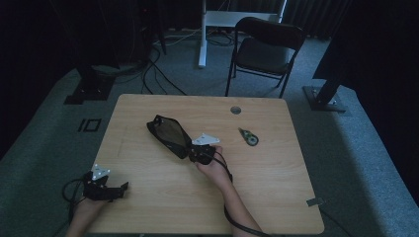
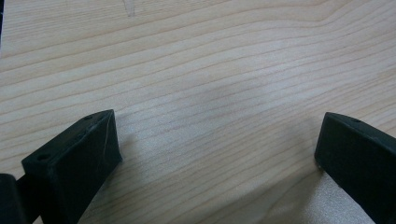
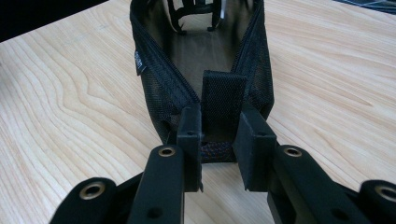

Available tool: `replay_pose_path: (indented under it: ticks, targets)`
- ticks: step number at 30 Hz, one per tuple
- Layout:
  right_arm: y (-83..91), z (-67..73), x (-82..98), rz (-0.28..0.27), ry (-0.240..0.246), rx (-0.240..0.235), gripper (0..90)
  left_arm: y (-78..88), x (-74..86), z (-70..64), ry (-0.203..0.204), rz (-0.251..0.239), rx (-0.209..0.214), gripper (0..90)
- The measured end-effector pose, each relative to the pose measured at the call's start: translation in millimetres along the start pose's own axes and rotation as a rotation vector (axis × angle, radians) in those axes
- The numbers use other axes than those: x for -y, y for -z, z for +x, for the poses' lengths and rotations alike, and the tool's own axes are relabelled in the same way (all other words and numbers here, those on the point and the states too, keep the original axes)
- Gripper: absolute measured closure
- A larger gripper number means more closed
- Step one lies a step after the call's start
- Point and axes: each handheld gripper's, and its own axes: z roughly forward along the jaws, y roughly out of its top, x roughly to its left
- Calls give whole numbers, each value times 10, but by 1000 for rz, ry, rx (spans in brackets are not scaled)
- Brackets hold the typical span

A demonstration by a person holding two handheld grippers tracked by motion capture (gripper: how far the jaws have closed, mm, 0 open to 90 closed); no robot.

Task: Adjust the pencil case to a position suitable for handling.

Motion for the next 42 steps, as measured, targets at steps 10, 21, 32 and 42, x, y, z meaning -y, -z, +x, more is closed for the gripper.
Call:
replay_pose_path:
  ticks: [10,21,32,42]
  targets:
    - [202,-142,129,-8,-18,28,729,0,0,0,0,0,0,0]
    - [456,-316,285,-11,-46,69,729,0,0,1,-1,0,0,0]
    - [704,-453,436,-15,-68,116,729,0,0,1,-1,1,0,0]
    - [934,-561,584,-19,-83,157,729,0,0,1,-2,1,0,0]
